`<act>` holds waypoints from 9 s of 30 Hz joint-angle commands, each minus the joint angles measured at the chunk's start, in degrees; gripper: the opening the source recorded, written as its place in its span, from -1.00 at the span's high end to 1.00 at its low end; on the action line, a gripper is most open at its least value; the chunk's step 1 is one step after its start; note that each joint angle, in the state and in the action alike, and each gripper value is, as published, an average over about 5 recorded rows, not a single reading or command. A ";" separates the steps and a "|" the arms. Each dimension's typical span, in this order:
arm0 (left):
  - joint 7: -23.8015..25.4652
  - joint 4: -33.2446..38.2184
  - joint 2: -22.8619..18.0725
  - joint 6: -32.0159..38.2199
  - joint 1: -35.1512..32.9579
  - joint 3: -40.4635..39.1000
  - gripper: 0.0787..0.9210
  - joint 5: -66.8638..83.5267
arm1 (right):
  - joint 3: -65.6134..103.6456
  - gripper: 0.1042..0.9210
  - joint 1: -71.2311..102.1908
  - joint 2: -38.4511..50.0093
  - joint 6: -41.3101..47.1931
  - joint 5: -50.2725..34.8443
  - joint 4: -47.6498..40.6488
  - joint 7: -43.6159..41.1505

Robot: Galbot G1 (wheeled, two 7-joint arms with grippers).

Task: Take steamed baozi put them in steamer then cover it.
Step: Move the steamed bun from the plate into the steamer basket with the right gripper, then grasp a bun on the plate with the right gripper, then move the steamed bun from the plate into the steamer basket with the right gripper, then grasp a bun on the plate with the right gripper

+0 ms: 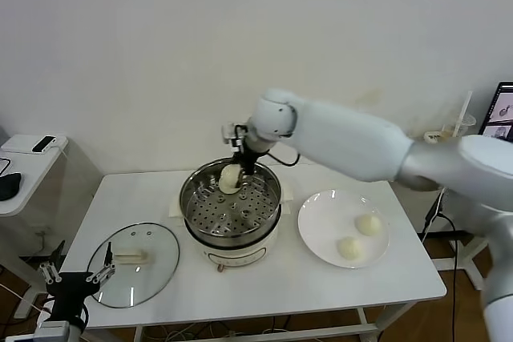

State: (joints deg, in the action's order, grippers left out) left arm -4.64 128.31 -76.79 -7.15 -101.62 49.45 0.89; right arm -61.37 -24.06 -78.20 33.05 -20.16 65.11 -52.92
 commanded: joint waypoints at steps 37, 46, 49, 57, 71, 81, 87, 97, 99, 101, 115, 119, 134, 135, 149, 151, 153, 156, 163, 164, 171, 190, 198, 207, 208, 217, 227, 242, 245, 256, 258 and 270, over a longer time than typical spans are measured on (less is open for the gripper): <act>0.02 0.00 0.22 0.16 0.37 0.71 -0.77 0.75 | -0.78 -0.76 -1.98 -1.08 -3.25 6.14 -1.77 -5.73; 0.12 0.72 0.68 -0.09 0.34 0.66 -0.77 0.88 | -1.25 -0.76 -10.32 16.27 -9.54 7.59 10.05 -13.32; 0.16 0.90 0.74 -0.26 0.44 0.34 -0.77 0.92 | -1.64 -0.76 -10.94 23.42 -9.96 7.73 14.96 -14.07; 0.21 1.31 0.67 -0.44 0.14 -0.69 -0.77 0.78 | 1.87 -0.76 -2.78 41.24 -14.81 15.49 22.89 -17.32; 0.33 0.57 0.65 -0.59 0.08 -1.91 -0.77 -0.18 | 15.08 -0.76 21.28 51.63 -18.01 27.02 25.74 -17.54; 0.33 0.47 0.62 -1.08 0.62 -2.36 -0.77 -0.76 | 16.97 -0.76 28.60 45.64 -17.58 30.39 20.01 -14.71; 0.39 0.38 0.45 -1.11 0.40 -1.65 -0.77 -0.69 | 17.04 -0.76 28.63 39.36 -17.23 30.85 15.21 -13.68; 0.35 0.10 -0.02 -1.05 0.27 -1.07 -0.77 -0.66 | 16.77 -0.76 28.69 34.10 -16.66 31.56 11.09 -13.07; 0.34 0.05 -0.08 -1.05 0.31 -1.08 -0.77 -0.67 | 16.68 -0.76 28.78 33.93 -16.61 31.83 10.96 -13.20; 0.33 -0.03 -0.13 -1.04 0.33 -1.13 -0.77 -0.69 | 16.60 -0.76 28.85 33.90 -16.60 32.13 10.81 -13.31; 0.30 -0.18 -0.04 -1.01 0.53 -1.16 -0.77 -0.63 | 16.50 -0.54 29.11 33.95 -16.14 32.74 9.94 -14.05; 0.27 -0.18 -0.03 -1.00 0.57 -1.17 -0.77 -0.61 | 16.51 -0.37 28.94 34.19 -16.01 32.77 9.85 -14.46; 0.17 0.19 -0.01 -0.99 0.48 -1.09 -0.77 -0.51 | 17.69 -0.08 27.23 35.09 -16.15 31.99 9.74 -15.36; 0.17 0.22 0.02 -0.99 0.48 -1.04 -0.77 -0.47 | 17.73 -0.08 26.60 35.38 -16.15 31.72 10.01 -15.49; 0.24 0.69 0.36 -0.98 0.60 -1.17 -0.77 -0.20 | 12.97 -0.07 6.99 36.72 -16.41 24.23 12.97 -17.17; 0.24 0.75 0.39 -0.97 0.64 -1.16 -0.77 -0.13 | 11.68 -0.07 3.73 35.60 -16.34 22.82 13.15 -17.32; 0.24 0.86 0.41 -0.97 0.65 -1.11 -0.77 -0.04 | 10.28 -0.07 0.60 34.08 -16.30 21.50 13.10 -17.36; 0.24 1.09 0.42 -0.97 0.59 -1.07 -0.77 0.04 | 8.43 -0.08 -3.49 31.29 -16.06 19.32 13.00 -17.01; 0.23 0.89 0.41 -0.90 0.53 -0.76 -0.77 0.04 | 5.20 -0.09 -7.85 23.09 -14.75 13.96 14.21 -14.40; 0.23 0.88 0.42 -0.90 0.50 -0.66 -0.77 0.04 | 4.83 -0.10 -8.13 21.77 -14.75 13.63 14.20 -14.11; 0.23 1.39 0.24 -0.92 0.22 0.49 -0.77 0.31 | 2.97 -0.09 -7.90 11.34 -16.28 11.57 12.47 -12.32; 0.17 3.11 -1.28 -0.84 -1.34 2.96 -0.77 0.83 | -4.21 -0.09 1.94 2.77 -31.46 20.56 10.96 -8.99; 0.16 3.01 -1.28 -0.84 -1.16 3.26 -0.77 1.11 | -5.14 -0.07 2.01 3.08 -36.66 22.29 10.84 -9.76; 0.18 2.76 -1.00 -0.84 -0.92 3.25 -0.77 1.31 | -5.67 -0.09 1.53 3.18 -39.60 22.74 11.11 -10.48; 0.18 2.76 -0.97 -0.84 -0.89 3.26 -0.77 1.34 | -5.71 -0.09 1.47 3.17 -39.74 22.74 11.10 -10.64; 0.14 2.74 -0.99 -0.85 -0.67 3.23 -0.77 1.47 | -5.97 -0.23 0.61 3.51 -40.54 22.47 11.05 -12.67; 0.15 3.15 -0.80 -0.99 -0.63 3.19 -0.77 1.36 | -4.20 -0.75 -0.97 4.35 -40.32 20.05 10.27 -11.48; 0.32 1.46 1.26 -1.41 0.72 2.76 -0.77 2.23 | 2.96 -0.76 -5.97 18.19 -19.84 15.94 12.64 -13.79; 0.44 1.45 1.71 -1.70 0.99 2.18 -0.77 2.77 | 2.46 -0.76 -5.99 24.38 -16.53 18.01 14.09 -13.17; 0.54 0.82 3.11 -2.30 2.08 0.94 -0.77 3.54 | 12.49 -0.76 9.14 43.41 -16.52 25.53 14.43 -13.22; 0.54 0.77 3.21 -2.33 2.07 0.81 -0.77 3.52 | 15.68 -0.76 13.29 45.16 -17.29 27.50 14.35 -13.78; 0.51 0.89 3.03 -2.38 1.58 0.41 -0.77 2.72 | 28.71 -0.76 30.79 45.67 -19.88 36.11 9.67 -13.26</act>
State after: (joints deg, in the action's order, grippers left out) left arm -4.12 129.17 -73.81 -9.49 -100.11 50.00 3.66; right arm -40.88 -4.45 -36.87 13.19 10.88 76.59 -66.40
